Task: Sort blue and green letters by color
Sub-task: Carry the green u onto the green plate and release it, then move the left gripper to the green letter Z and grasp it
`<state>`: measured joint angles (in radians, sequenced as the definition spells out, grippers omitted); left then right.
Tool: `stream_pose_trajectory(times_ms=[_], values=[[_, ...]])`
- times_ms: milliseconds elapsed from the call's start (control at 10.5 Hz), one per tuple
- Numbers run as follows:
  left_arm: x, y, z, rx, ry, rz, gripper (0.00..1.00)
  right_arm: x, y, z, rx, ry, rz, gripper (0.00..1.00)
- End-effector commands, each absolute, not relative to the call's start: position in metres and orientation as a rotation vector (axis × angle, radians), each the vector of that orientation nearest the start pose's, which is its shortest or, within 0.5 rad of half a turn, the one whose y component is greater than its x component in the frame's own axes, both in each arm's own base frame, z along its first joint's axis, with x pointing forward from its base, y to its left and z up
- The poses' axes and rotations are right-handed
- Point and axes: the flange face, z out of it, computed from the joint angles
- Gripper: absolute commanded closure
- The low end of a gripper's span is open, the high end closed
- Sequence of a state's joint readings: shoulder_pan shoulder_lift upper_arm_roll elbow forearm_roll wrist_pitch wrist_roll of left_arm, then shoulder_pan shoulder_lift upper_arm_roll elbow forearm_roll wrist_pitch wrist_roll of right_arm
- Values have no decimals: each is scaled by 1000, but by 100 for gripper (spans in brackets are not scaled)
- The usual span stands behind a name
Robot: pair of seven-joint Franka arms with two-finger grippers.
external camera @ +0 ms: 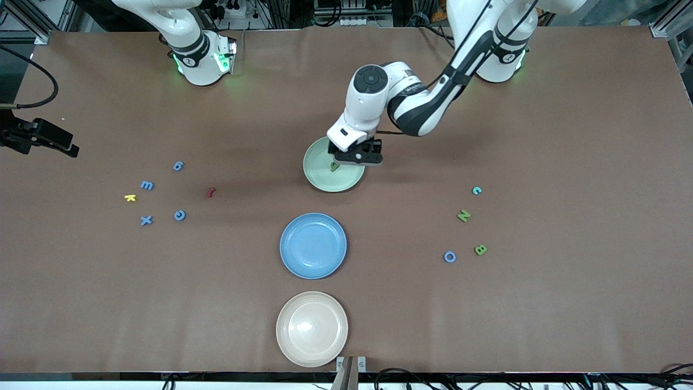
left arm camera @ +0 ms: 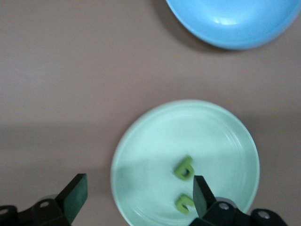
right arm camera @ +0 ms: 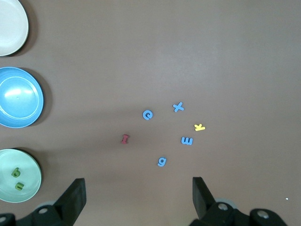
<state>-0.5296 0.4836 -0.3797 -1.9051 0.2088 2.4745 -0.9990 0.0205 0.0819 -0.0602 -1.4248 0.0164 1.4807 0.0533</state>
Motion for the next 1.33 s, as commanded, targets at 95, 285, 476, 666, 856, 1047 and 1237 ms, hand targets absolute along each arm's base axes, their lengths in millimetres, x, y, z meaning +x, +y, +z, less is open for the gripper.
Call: stream_pose_trajectory(times_ms=[95, 285, 476, 666, 856, 1047, 1237], values=[[514, -363, 301, -3146, 307, -61, 0, 570, -20, 643, -3141, 149, 26, 0], [536, -310, 287, -3112, 443, -16, 0, 570, -19, 643, -3138, 146, 24, 0], [546, -270, 268, -3078, 509, 31, 0, 570, -20, 642, -3136, 146, 26, 0], [552, -241, 265, -2929, 759, 2, 0, 570, -20, 642, -3135, 150, 26, 0], [558, -209, 248, -2895, 939, -30, 0, 570, -21, 642, -3136, 151, 29, 0], [545, -196, 222, -2918, 989, -73, 0, 570, -21, 642, -3136, 151, 29, 0], [541, -198, 205, -2930, 1022, -74, 0, 570, -21, 641, -3136, 151, 31, 0]])
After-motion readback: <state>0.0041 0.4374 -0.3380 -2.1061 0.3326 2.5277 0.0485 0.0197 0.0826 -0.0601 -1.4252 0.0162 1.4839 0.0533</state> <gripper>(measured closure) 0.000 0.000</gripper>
